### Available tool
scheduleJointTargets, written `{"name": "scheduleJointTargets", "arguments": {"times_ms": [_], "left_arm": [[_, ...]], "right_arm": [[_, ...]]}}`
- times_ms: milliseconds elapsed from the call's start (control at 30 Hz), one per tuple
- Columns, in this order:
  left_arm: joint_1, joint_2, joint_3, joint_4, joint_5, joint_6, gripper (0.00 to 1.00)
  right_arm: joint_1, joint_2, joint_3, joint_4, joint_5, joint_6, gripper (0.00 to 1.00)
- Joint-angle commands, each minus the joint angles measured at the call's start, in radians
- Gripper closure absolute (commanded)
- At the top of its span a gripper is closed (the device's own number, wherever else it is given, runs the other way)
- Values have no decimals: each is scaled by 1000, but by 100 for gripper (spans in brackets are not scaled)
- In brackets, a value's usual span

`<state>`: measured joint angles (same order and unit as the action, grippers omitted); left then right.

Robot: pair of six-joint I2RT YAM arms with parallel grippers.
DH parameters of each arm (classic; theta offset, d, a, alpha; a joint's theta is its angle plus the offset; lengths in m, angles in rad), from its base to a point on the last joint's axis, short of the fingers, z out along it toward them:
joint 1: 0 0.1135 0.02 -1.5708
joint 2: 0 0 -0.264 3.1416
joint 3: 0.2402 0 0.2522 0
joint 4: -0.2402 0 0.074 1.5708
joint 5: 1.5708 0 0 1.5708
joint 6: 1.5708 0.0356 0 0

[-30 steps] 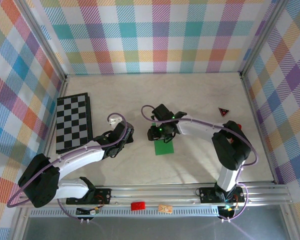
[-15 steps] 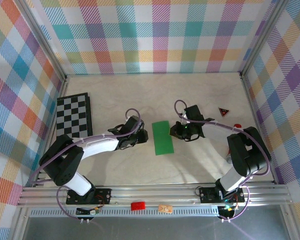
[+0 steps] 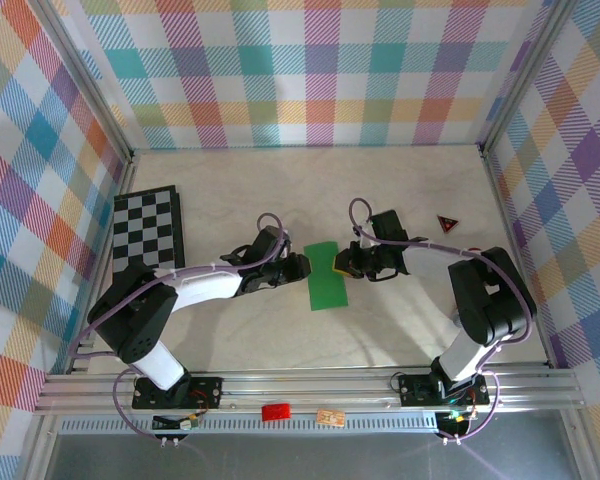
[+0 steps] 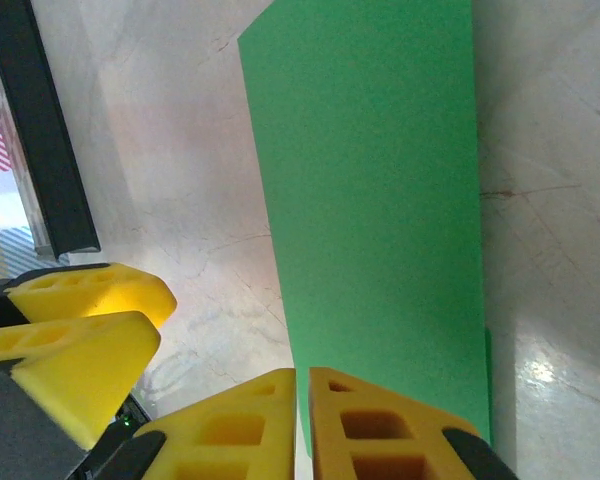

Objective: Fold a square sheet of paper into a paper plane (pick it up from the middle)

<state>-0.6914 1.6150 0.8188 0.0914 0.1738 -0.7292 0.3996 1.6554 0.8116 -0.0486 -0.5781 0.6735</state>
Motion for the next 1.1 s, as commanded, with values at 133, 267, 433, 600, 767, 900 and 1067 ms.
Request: {"name": "scheduleJointTargets", "arguments": {"times_ms": [133, 267, 433, 600, 767, 900, 1067], "left_arm": [[45, 52, -30, 99, 104, -76, 68], [46, 71, -26, 99, 120, -76, 66], [46, 89, -24, 108, 143, -78, 65], [46, 87, -29, 111, 139, -83, 64], [46, 105, -22, 117, 162, -83, 64], [46, 118, -16, 120, 172, -84, 63], [46, 142, -7, 135, 199, -88, 62]], "right_arm": [[-10, 40, 12, 26, -68, -6, 87], [-11, 52, 12, 34, -83, -3, 87], [-11, 52, 15, 34, -89, -3, 87], [-11, 54, 21, 30, -100, -6, 87], [-13, 60, 24, 32, -90, -8, 87], [-17, 86, 21, 28, -72, -9, 88], [-43, 136, 4, 60, -93, -1, 89]]}}
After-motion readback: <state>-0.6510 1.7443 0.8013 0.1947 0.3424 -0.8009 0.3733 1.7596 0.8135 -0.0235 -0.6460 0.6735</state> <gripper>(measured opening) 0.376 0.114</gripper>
